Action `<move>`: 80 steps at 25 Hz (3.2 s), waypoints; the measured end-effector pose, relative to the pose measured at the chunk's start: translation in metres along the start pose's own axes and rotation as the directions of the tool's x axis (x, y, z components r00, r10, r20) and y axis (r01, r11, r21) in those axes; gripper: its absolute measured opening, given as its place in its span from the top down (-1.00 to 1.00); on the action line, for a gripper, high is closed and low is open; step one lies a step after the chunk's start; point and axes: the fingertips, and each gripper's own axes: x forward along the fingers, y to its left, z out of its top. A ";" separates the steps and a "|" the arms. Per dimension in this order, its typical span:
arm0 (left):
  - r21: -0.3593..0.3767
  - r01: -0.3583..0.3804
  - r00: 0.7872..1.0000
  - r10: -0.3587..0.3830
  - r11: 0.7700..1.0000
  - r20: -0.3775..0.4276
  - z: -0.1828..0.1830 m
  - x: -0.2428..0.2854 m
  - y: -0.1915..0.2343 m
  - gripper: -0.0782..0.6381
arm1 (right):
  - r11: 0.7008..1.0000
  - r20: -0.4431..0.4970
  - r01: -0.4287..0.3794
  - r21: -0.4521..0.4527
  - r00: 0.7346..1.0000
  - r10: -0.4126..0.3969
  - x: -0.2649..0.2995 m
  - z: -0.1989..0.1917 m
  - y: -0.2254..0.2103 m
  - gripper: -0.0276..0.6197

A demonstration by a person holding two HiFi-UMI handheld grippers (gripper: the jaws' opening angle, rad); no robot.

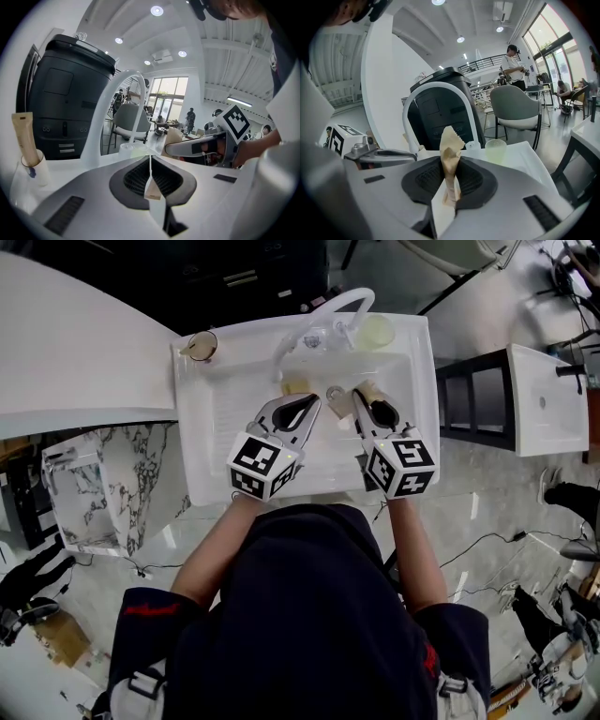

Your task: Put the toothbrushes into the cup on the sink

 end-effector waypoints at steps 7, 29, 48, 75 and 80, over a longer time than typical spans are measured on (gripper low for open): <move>0.000 0.003 1.000 -0.003 1.000 -0.020 0.002 0.028 -0.005 0.72 | 1.000 -0.015 -0.002 0.015 1.000 0.002 0.003 0.001 -0.028 0.66; -0.009 0.001 0.998 -0.001 1.000 -0.060 0.004 0.087 -0.009 0.72 | 0.999 -0.014 -0.030 -0.028 0.999 0.030 0.026 0.029 -0.082 0.66; -0.023 0.000 0.997 -0.002 1.000 -0.073 0.004 0.104 0.001 0.72 | 0.991 0.167 -0.021 -0.136 0.985 0.044 0.031 0.144 -0.099 0.66; -0.046 -0.021 0.996 0.017 0.999 -0.086 -0.001 0.100 0.002 0.72 | 0.987 0.055 -0.020 -0.161 0.998 0.029 0.070 0.082 -0.112 0.66; -0.053 -0.032 0.996 0.027 0.998 -0.088 -0.004 0.099 0.002 0.72 | 0.989 0.016 -0.035 -0.144 0.999 0.038 0.076 0.068 -0.115 0.60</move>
